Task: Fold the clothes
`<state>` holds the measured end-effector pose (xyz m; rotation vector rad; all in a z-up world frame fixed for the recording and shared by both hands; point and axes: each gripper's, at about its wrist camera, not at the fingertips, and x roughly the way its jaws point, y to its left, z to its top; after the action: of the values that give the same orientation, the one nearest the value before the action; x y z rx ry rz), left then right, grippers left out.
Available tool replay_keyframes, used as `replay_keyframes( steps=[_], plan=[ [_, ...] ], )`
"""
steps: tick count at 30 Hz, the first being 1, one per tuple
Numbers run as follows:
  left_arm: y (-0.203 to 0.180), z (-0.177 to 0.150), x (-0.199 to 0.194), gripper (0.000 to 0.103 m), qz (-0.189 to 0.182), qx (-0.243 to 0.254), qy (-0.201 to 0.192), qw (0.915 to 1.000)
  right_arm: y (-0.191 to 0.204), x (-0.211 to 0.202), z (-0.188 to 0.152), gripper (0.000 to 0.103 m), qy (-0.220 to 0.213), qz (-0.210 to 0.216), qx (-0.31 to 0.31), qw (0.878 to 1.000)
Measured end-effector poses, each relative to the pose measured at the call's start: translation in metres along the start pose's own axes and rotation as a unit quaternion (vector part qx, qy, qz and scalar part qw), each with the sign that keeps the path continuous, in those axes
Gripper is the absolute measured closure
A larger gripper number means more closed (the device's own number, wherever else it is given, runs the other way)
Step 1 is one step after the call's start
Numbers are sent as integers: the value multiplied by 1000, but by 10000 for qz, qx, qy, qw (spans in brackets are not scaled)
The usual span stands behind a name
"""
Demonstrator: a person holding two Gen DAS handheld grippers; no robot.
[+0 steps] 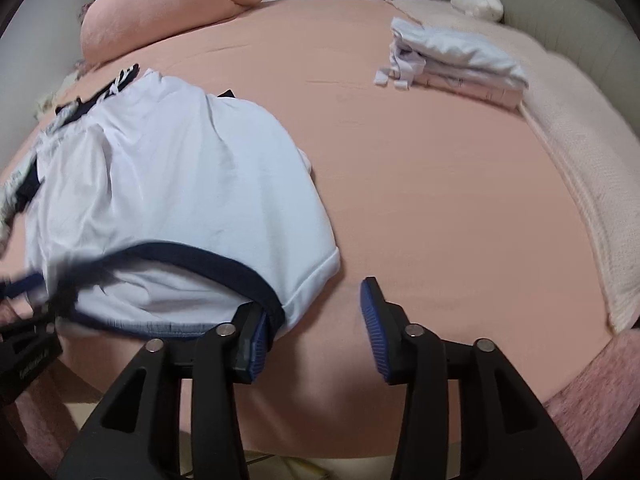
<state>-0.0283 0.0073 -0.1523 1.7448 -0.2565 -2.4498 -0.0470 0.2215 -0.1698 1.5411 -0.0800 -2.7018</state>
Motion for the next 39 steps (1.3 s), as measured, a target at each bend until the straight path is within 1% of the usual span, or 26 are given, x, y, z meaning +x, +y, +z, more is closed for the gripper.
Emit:
replay_keyframes(
  steps=[2,4,6,8,10,12,13,14,15,16,18,20,22,24,25,27,28,31,32,33,34,35,36,37,38,39],
  plan=[
    [9,-9,1,51,-178,-139,214,9995,3,0,0,52,59,94,-47,9999],
    [11,-14,0,51,-409,-212,388,9982,11,0,-3,52,81,80,-261,9996],
    [15,-18,-1,53,-748,-308,537,9953,19,-2,-5,52,60,20,-476,9988],
    [24,-21,2,53,-1215,-523,684,9888,21,-4,-6,52,78,102,-584,9982],
    [32,-25,6,52,-1702,-758,827,9790,16,-8,-6,52,143,379,-520,9978],
    [40,-30,8,52,-2081,-902,884,9699,9,-13,-7,52,219,695,-384,9966],
    [42,-33,8,52,-2254,-929,903,9656,3,-17,-7,52,267,932,-308,9948],
    [44,-36,5,52,-2392,-948,888,9622,-2,-23,-7,52,283,1202,-261,9920],
    [46,-38,1,52,-2480,-973,807,9605,-5,-30,-7,52,217,1359,-256,9901],
    [48,-40,-3,52,-2552,-998,703,9592,-7,-37,-7,52,102,1412,-257,9896],
    [50,-45,-15,52,-2570,-1165,440,9584,-13,-46,-6,50,-104,1316,-142,9911],
    [53,-39,-18,52,-2532,-1345,198,9578,-23,-45,-1,50,-238,1129,216,9931],
    [51,-30,-15,52,-2442,-1451,34,9588,-29,-33,6,50,-215,979,534,9935],
    [48,-16,-7,52,-2317,-1451,-53,9619,-31,-23,13,50,-186,853,675,9939],
    [45,-11,-1,52,-2193,-1420,-48,9653,-29,-17,17,50,-164,803,674,9944],
    [33,-7,9,52,-1886,-1365,291,9721,-21,-3,20,50,-52,661,494,9966],
    [29,-8,14,52,-1780,-1344,445,9738,-17,5,19,50,62,548,334,9979],
    [17,-17,8,51,-1434,-939,491,9840,-7,11,12,50,359,348,-155,9986],
    [15,-22,5,51,-1373,-856,544,9853,-4,12,10,50,455,292,-319,9980],
    [16,-28,4,51,-1468,-904,646,9829,-1,12,6,49,575,324,-487,9966],
    [21,-35,6,51,-1790,-1123,766,9744,1,8,1,48,694,513,-705,9938],
    [31,-43,9,51,-2246,-1519,851,9588,0,4,-2,48,743,744,-807,9912],
    [43,-50,14,51,-2603,-1913,869,9424,-6,0,-3,48,750,956,-710,9900],
    [53,-55,18,51,-2801,-2207,819,9307,-17,-3,-2,49,747,1207,-421,9890],
    [63,-58,21,51,-2899,-2427,747,9227,-32,-4,2,50,698,1409,53,9875],
    [70,-58,24,51,-3002,-2585,692,9156,-45,-4,6,50,611,1498,475,9857]
  ],
)
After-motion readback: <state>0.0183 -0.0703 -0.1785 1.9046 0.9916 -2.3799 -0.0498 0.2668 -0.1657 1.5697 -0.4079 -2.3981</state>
